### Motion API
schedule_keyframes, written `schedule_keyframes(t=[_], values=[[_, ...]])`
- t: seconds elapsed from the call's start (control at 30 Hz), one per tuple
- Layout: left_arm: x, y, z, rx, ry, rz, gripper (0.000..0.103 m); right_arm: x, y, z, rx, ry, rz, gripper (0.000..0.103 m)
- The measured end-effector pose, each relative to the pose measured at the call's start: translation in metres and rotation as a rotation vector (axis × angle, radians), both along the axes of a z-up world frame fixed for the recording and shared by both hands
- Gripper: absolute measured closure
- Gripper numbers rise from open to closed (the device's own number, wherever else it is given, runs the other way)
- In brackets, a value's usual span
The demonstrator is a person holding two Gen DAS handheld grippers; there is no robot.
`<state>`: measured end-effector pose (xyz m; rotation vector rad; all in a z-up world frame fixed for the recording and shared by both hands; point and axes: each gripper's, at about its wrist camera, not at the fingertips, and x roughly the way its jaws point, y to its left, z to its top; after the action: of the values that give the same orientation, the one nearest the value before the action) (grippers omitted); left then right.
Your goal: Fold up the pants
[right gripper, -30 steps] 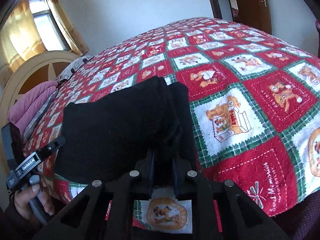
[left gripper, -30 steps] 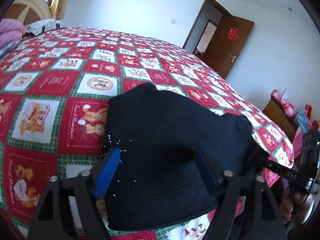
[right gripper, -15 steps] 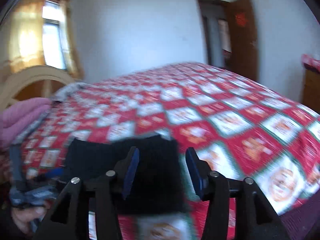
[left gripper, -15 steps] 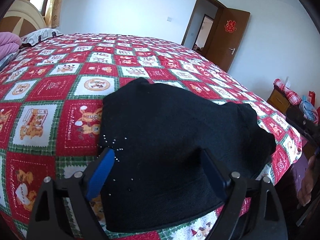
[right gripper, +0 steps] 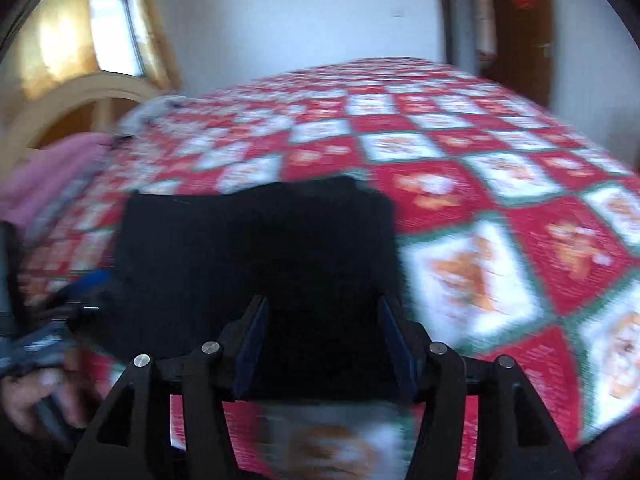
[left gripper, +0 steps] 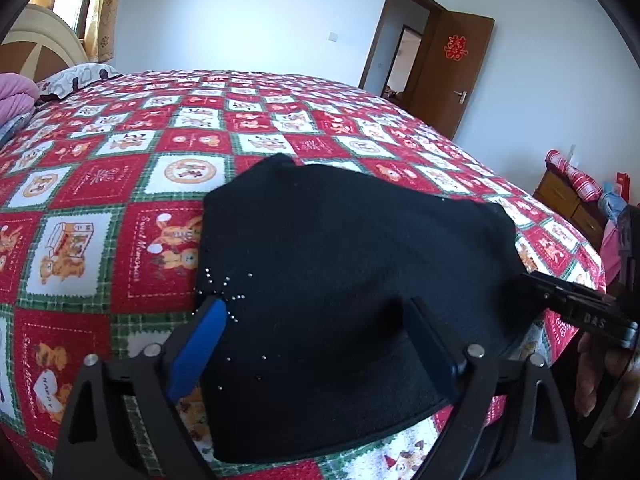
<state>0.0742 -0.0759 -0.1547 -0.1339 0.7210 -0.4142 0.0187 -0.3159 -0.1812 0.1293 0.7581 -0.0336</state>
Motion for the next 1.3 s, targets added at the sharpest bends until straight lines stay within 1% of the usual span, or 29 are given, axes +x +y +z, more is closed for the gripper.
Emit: schedule_keyframes(t=[0.07,0.1,0.17,0.23,0.3,0.37,0.47,0.5,0.53,0.57,0.63,0.67,0.7,0.8,0.83,0.9,1.0,1.13,1.17,1.23,1.3], values=[[0.000,0.000,-0.001,0.001,-0.001,0.003,0.010,0.002,-0.013,-0.001,0.045,0.016,-0.046,0.045],[0.000,0.000,-0.001,0.005,-0.002,0.002,0.010,0.000,-0.018,0.005,0.072,-0.007,-0.077,0.045],[-0.001,-0.001,-0.001,0.014,-0.007,0.002,0.009,-0.002,-0.012,0.019,0.038,-0.068,-0.075,0.045],[-0.001,-0.003,-0.001,0.020,-0.010,0.001,0.008,0.000,0.007,0.036,-0.023,-0.129,-0.028,0.045],[-0.002,-0.004,-0.001,0.029,-0.012,-0.001,0.007,0.008,0.022,0.044,-0.017,-0.163,0.038,0.045],[-0.002,-0.004,-0.001,0.031,-0.012,-0.003,0.007,0.021,0.040,0.048,0.003,-0.176,0.116,0.045],[-0.002,-0.003,0.000,0.033,-0.015,-0.007,0.007,0.047,0.063,0.043,0.025,-0.147,0.207,0.045],[-0.002,-0.002,0.000,0.033,-0.017,-0.008,0.007,0.056,0.069,0.038,0.042,-0.121,0.233,0.045],[-0.002,-0.002,0.000,0.035,-0.019,-0.006,0.004,0.065,0.072,0.033,0.046,-0.096,0.242,0.045],[-0.002,-0.001,-0.001,0.045,-0.021,0.005,0.001,0.071,0.073,0.027,0.035,-0.073,0.227,0.045],[-0.001,0.001,-0.004,0.043,-0.017,0.010,0.001,0.089,0.070,0.009,0.011,0.008,0.190,0.045],[0.001,0.002,-0.007,0.038,-0.005,0.014,0.000,0.095,0.067,0.000,0.010,0.047,0.191,0.044],[0.002,0.003,-0.008,0.034,0.002,0.015,0.000,0.094,0.067,-0.003,-0.015,0.023,0.206,0.044],[0.003,0.004,-0.011,0.027,0.011,0.014,0.000,0.090,0.073,-0.002,-0.072,0.027,0.224,0.044],[0.003,0.004,-0.010,0.030,0.010,0.013,0.000,0.090,0.073,0.000,-0.068,0.030,0.224,0.044],[0.003,0.004,-0.010,0.033,0.013,0.009,0.000,0.086,0.066,0.005,-0.026,0.019,0.218,0.045],[0.004,0.006,-0.009,0.029,0.014,0.003,0.000,0.070,0.048,0.017,0.042,-0.029,0.187,0.044],[0.004,0.010,-0.005,0.020,0.002,0.007,0.000,0.041,0.034,0.027,0.001,-0.084,0.127,0.043],[0.005,0.010,-0.004,0.020,-0.004,0.007,0.000,0.034,0.027,0.027,-0.003,-0.079,0.111,0.041],[0.007,0.012,-0.005,0.019,-0.003,0.006,0.000,0.023,0.015,0.027,-0.008,-0.070,0.077,0.040],[0.011,0.014,-0.007,0.002,0.007,0.002,0.000,0.017,0.003,0.024,-0.001,-0.060,0.053,0.040]])
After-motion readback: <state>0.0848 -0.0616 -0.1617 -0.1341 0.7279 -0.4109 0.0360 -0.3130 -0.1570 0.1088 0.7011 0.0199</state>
